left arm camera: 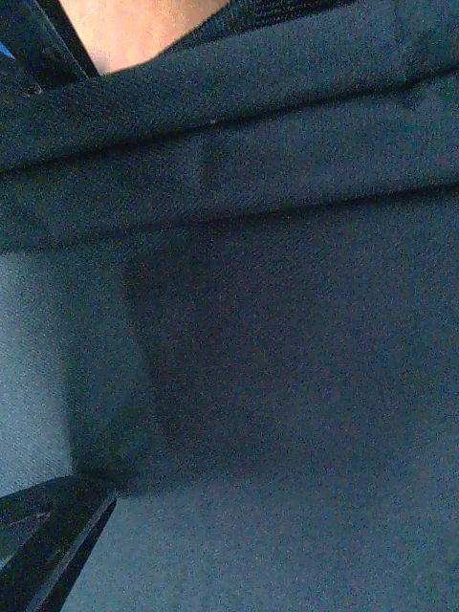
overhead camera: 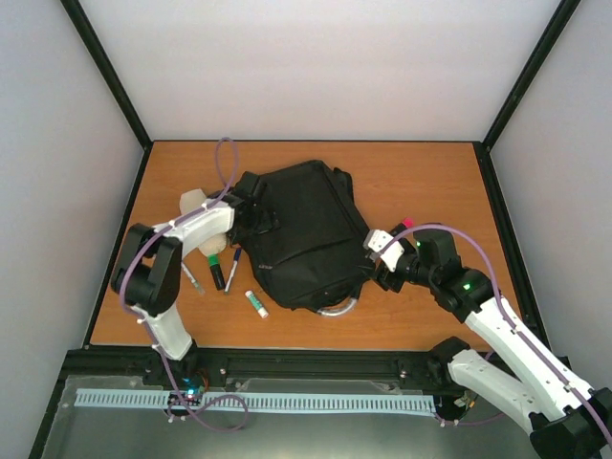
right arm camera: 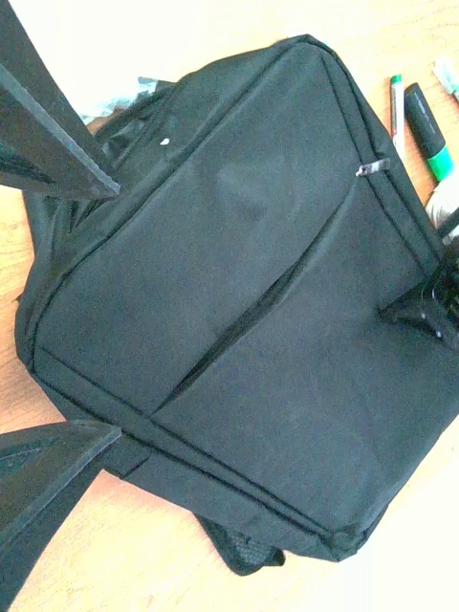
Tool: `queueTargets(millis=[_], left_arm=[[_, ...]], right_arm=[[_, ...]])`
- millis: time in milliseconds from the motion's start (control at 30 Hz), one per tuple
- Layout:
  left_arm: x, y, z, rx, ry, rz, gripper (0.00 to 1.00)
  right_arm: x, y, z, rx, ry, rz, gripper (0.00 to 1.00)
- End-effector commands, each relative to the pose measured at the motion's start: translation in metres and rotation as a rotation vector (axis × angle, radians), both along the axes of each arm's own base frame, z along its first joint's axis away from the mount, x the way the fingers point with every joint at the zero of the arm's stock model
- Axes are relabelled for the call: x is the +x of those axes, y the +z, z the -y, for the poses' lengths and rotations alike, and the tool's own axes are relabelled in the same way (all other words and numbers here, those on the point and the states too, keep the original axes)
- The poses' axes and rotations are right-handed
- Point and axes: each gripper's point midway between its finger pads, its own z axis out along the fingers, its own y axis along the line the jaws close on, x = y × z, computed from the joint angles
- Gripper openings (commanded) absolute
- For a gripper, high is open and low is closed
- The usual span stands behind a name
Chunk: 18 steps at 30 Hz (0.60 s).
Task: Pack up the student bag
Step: Move the student bag to the center of the board.
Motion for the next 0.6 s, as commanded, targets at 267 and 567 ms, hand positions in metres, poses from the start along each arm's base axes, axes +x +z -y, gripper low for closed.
queueTargets(millis=[267, 567], left_arm=[[0.077, 0.022, 0.090, -0.110, -0.286, 0.119, 1.00], [0.087, 0.045, 0.092, -0.025, -0.241, 0.155, 1.00]], right_arm=[[0.006, -0.006, 0.006, -0.004, -0.035, -0.010, 0.65], [0.007, -0.010, 0.007, -0.014, -0.037, -0.020, 0.66]])
